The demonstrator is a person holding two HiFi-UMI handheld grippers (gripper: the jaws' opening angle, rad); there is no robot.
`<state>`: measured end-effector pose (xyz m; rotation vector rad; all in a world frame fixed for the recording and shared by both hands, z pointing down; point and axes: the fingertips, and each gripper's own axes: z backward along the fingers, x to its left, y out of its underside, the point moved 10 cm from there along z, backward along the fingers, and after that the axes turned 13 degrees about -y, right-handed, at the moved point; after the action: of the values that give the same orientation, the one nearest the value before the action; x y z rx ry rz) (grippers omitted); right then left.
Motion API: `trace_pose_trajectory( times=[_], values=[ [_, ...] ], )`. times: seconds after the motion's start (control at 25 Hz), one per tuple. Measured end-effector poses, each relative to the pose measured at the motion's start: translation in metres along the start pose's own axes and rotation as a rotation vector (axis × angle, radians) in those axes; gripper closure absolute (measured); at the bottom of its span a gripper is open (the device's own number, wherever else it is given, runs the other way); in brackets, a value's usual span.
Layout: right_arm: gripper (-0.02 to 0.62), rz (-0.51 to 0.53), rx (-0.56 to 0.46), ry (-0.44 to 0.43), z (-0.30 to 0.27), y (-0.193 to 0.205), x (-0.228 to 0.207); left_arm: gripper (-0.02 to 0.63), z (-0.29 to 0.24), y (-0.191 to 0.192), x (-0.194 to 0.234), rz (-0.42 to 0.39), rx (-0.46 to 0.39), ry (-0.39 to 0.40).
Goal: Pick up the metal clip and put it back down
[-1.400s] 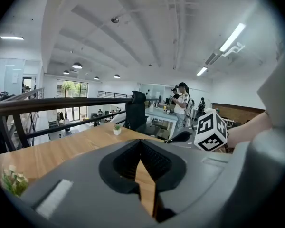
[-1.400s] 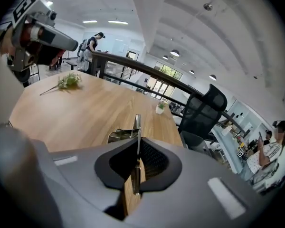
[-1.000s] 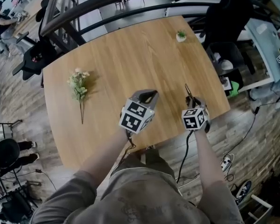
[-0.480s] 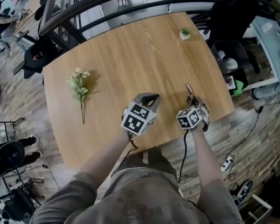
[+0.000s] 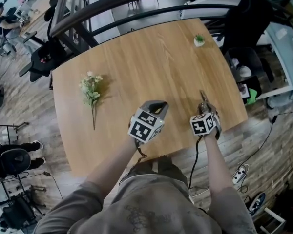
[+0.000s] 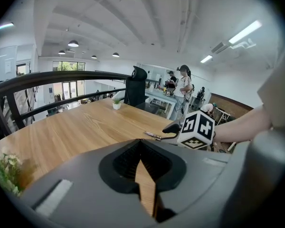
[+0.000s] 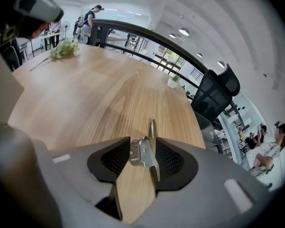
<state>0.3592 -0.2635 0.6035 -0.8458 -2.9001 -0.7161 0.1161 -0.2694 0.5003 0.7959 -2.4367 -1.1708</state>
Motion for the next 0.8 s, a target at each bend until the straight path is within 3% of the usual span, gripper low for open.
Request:
trace_pose_trajectory(
  times=[0.32,0.48,0.8],
  values=[
    [0.448,-0.159,-0.342,-0.067,0.115,-0.042,0.005,0.606,0.047,-0.025,0.015,-0.029,-0.119,-0.04],
    [0.453,-0.172,-0.51,-0.169,0.179,-0.061,0.013,0.606,0.079,-0.049,0.019,-0.069,-0.21,-0.066],
    [0.504,-0.125,-0.78,-0.214,0.287,-0.091,0.042,0.604,0.149,-0.078,0.022,-0.139,-0.367,-0.111]
  ],
)
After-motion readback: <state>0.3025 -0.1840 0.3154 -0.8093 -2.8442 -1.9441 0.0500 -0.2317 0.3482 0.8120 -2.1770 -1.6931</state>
